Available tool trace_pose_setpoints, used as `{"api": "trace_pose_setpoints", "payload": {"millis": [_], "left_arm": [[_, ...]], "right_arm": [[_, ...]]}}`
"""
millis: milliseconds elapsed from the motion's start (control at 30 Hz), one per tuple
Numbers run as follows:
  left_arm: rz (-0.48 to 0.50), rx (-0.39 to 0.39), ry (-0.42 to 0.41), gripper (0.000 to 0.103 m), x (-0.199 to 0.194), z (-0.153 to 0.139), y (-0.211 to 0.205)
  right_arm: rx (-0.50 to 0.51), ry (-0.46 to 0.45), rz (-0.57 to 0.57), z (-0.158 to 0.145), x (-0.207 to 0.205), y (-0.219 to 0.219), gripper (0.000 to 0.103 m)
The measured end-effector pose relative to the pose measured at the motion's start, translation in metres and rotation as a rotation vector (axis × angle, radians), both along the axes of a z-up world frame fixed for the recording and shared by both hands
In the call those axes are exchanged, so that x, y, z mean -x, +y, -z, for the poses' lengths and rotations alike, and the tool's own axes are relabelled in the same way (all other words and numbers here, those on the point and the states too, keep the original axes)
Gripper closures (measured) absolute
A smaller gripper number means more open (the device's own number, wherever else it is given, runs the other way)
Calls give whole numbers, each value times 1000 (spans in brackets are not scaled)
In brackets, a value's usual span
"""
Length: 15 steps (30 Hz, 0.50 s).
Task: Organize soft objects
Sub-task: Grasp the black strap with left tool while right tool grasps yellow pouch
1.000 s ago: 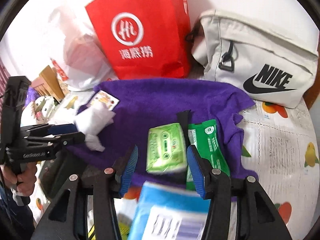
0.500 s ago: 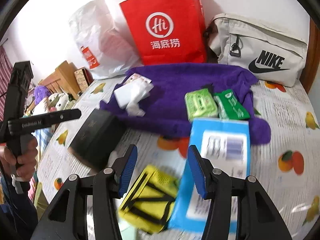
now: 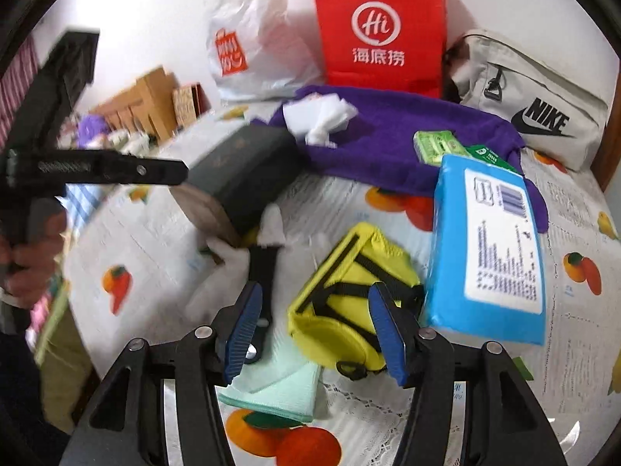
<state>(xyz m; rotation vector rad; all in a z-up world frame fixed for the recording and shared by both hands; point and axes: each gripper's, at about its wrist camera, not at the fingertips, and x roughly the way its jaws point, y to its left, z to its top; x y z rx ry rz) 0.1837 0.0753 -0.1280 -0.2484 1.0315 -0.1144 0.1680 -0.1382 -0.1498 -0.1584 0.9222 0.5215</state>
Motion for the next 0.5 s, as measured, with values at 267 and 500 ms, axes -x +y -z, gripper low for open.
{"api": "trace_pose_setpoints", "payload": {"millis": [267, 500], "left_arm": [[-1, 7, 49, 40, 15, 27, 1], [13, 0, 51, 40, 19, 29, -3]], "right_arm": [[113, -23, 18, 40, 4, 6, 44], [27, -11, 61, 33, 1, -6, 53]]}}
